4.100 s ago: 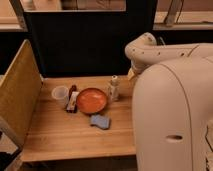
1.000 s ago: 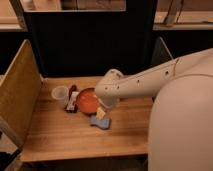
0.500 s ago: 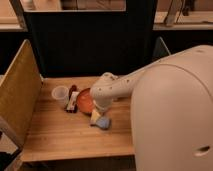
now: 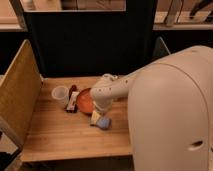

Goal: Place the white sponge in the ceramic bowl

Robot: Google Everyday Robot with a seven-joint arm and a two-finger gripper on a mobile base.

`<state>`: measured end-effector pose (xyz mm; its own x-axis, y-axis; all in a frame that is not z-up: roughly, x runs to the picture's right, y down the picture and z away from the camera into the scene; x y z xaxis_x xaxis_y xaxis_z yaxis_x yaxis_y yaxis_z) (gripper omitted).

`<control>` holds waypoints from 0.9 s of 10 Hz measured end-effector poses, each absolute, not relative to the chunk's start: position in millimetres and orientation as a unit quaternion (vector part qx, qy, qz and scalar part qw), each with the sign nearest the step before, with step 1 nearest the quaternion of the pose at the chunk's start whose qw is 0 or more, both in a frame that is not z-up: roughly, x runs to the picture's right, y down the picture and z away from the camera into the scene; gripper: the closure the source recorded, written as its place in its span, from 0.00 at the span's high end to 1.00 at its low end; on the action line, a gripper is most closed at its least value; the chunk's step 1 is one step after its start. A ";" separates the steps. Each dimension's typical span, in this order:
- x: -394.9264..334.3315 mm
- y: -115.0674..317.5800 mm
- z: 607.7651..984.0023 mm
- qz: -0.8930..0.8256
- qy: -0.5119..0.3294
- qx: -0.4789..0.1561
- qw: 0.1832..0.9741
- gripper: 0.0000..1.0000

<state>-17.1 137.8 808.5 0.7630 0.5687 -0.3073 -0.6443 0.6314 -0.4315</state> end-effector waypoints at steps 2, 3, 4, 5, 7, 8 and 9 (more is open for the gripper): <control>-15.8 153.6 815.6 0.341 0.075 -0.284 0.893 0.80; -15.6 164.6 820.8 0.344 0.077 -0.298 0.887 0.80; -12.5 176.2 828.4 0.346 0.082 -0.312 0.881 0.80; -8.6 184.1 837.3 0.348 0.087 -0.322 0.876 0.80; -3.1 190.1 850.2 0.351 0.092 -0.333 0.870 0.80; -2.6 191.3 855.7 0.352 0.093 -0.338 0.868 0.80; -4.4 193.3 861.3 0.353 0.092 -0.344 0.865 0.80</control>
<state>-4.4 193.3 861.3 0.7343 0.5466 -0.4026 -0.6737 0.5140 -0.5310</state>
